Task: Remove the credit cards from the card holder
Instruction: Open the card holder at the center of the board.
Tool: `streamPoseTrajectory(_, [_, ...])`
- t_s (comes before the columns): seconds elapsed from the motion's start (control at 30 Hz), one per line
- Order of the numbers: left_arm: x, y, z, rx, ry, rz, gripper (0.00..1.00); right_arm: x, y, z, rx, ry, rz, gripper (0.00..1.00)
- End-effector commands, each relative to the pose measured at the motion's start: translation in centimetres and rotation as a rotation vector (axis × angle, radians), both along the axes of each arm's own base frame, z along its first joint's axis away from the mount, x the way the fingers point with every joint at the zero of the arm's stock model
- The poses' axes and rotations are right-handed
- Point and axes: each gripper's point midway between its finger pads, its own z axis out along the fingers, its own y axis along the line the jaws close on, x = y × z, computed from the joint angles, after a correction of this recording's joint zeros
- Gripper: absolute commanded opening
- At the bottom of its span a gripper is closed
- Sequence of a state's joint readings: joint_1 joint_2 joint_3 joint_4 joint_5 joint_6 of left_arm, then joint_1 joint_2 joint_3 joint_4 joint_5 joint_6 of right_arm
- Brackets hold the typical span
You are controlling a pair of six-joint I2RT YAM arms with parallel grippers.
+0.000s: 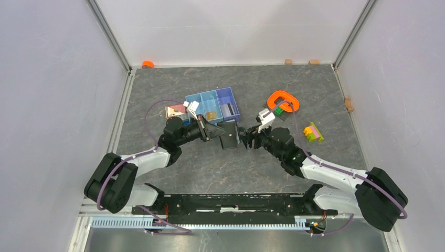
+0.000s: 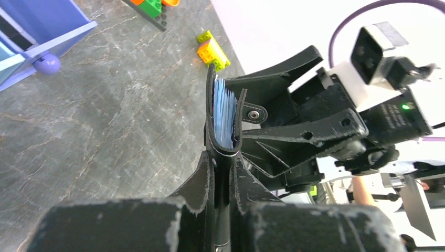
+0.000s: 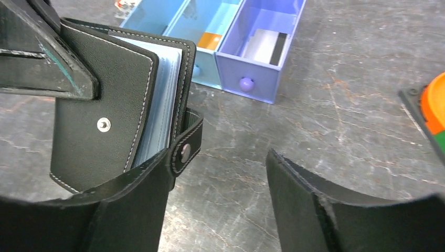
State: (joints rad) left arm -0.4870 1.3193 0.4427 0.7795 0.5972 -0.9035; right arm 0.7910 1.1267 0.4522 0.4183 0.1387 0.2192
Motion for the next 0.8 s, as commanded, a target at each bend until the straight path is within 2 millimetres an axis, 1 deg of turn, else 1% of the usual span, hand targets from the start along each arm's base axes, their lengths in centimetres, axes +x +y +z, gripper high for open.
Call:
streamPoseTrajectory(0.0, [-1.0,-0.3,3.5,-0.141,-0.070,-0.073,0.03,-0.9,1.4,2.6,0.193,-0.018,0.133,0.67])
streamPoseTrajectory(0.1, [-1.5,-0.3,4.4,-0.177,-0.097,-0.101,0.03,-1.9,1.8,3.4,0.283,-0.017,0.226,0.65])
streamPoseTrajectory(0.23, [-1.9,-0.3,5.0,-0.200,-0.119,-0.114,0.04,-3.1,2.1,4.6,0.385,-0.025,0.322,0.57])
streamPoseTrajectory(0.27, [-2.0,-0.3,5.1,-0.204,-0.120,-0.116,0.04,-3.3,2.0,5.0,0.407,-0.030,0.334,0.54])
streamPoseTrajectory(0.33, [-2.2,-0.3,5.5,-0.222,-0.132,-0.127,0.04,-3.9,1.9,5.6,0.446,-0.041,0.365,0.50])
streamPoseTrajectory(0.47, [-2.6,-0.4,5.9,-0.245,-0.140,-0.148,0.04,-4.9,1.6,7.1,0.515,-0.081,0.409,0.50])
streamPoseTrajectory(0.53, [-2.7,-0.4,6.1,-0.258,-0.145,-0.158,0.04,-5.2,1.4,7.5,0.536,-0.091,0.419,0.50])
streamPoseTrajectory(0.63, [-3.0,-0.4,6.4,-0.272,-0.154,-0.172,0.05,-5.6,1.2,7.9,0.566,-0.092,0.436,0.47])
streamPoseTrajectory(0.77, [-3.0,-0.5,6.4,-0.273,-0.155,-0.176,0.05,-6.2,0.7,9.1,0.625,-0.117,0.461,0.44])
